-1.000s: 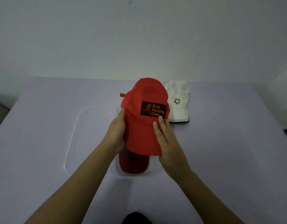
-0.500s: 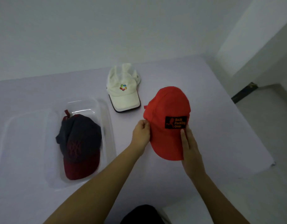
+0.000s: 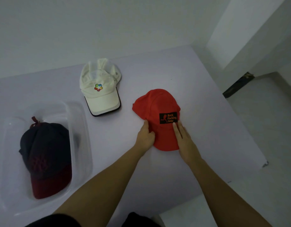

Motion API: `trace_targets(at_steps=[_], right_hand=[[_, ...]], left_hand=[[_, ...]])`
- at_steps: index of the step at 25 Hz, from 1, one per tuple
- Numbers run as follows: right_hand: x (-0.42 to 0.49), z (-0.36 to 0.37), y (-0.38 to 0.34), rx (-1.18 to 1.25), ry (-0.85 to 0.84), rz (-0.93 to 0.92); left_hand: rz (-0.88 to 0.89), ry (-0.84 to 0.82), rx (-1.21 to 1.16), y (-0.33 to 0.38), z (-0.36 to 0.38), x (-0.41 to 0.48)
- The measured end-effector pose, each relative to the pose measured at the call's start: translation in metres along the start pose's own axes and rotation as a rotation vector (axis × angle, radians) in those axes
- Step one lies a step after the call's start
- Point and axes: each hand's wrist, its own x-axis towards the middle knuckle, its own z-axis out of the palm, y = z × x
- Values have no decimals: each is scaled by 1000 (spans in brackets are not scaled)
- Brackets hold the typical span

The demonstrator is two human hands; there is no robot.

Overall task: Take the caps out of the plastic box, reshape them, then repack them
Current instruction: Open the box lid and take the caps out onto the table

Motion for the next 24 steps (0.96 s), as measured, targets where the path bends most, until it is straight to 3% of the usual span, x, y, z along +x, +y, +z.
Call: trace_targets(at_steps=[3,6,9,11,13,15,18,21,24], right_hand=[[2,-19,7,35,-73,10],[0,-32,-11,124,53,-23],[10,-28,-77,192,135,-60],[17,-15,-165,201,65,-309],[24,-4,-207,221,29,-388],[23,6,-230,236,3,-378],[14,30,-296,238,-126,-529],[6,55,-349,188,-207,-603],[1,74,-365,-38,-371,-586]], left_hand=[[1,-56,35,8,0,-1],[108,6,62,11,-16,-22],[239,151,123,11,-64,-48],[264,373,156,-11,-131,-81],[295,428,189,-24,-158,-93],[250,455,196,-33,-172,-102],[80,647,209,-77,-232,-128],[-28,605,211,-128,-278,-146],[-96,414,274,-155,-289,-155]])
